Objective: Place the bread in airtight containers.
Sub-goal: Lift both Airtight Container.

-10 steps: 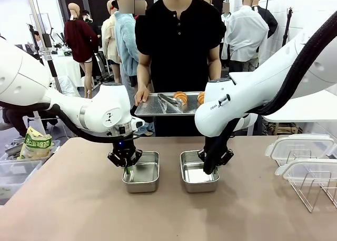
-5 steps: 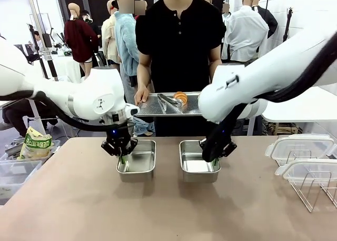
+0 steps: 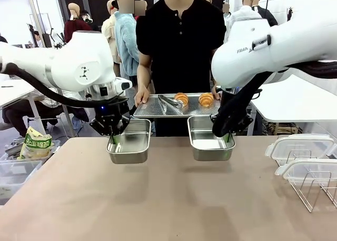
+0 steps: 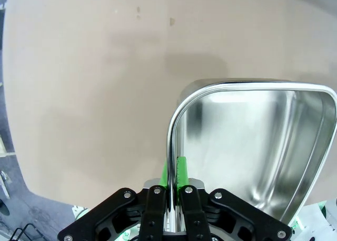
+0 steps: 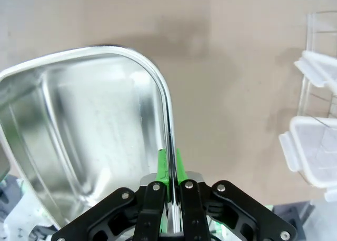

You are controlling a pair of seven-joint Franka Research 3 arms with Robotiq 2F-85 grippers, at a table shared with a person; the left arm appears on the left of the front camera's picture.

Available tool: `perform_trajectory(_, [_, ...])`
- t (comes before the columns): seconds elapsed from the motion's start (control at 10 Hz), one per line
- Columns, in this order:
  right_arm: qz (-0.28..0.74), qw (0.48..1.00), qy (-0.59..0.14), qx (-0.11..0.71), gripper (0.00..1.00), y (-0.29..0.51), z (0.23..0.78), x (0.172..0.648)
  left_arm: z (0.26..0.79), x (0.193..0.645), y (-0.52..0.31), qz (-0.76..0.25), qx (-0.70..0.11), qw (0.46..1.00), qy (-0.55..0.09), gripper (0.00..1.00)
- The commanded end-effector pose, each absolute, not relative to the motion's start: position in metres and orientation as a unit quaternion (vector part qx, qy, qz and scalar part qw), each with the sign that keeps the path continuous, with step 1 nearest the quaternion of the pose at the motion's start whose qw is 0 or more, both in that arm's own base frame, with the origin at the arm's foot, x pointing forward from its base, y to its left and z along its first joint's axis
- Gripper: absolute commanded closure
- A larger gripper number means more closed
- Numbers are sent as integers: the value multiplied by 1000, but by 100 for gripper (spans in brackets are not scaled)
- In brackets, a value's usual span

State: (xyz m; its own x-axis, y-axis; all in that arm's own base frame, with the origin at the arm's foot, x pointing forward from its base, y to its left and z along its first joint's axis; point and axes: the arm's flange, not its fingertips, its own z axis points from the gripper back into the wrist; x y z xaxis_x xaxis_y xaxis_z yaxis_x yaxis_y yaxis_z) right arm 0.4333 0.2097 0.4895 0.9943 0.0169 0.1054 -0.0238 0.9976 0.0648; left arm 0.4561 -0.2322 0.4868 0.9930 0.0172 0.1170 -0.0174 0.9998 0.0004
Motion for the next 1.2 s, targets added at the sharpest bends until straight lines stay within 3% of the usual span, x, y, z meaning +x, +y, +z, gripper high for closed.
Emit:
perform_trajectory(0.0, [0,998,-59,13,100,206,500,427,503,453,-227,0,-13,998,-61,100])
perform_trajectory(1.1, [5,998,-59,23,100,202,507,425,506,451,-230,11,-6,997,-71,100])
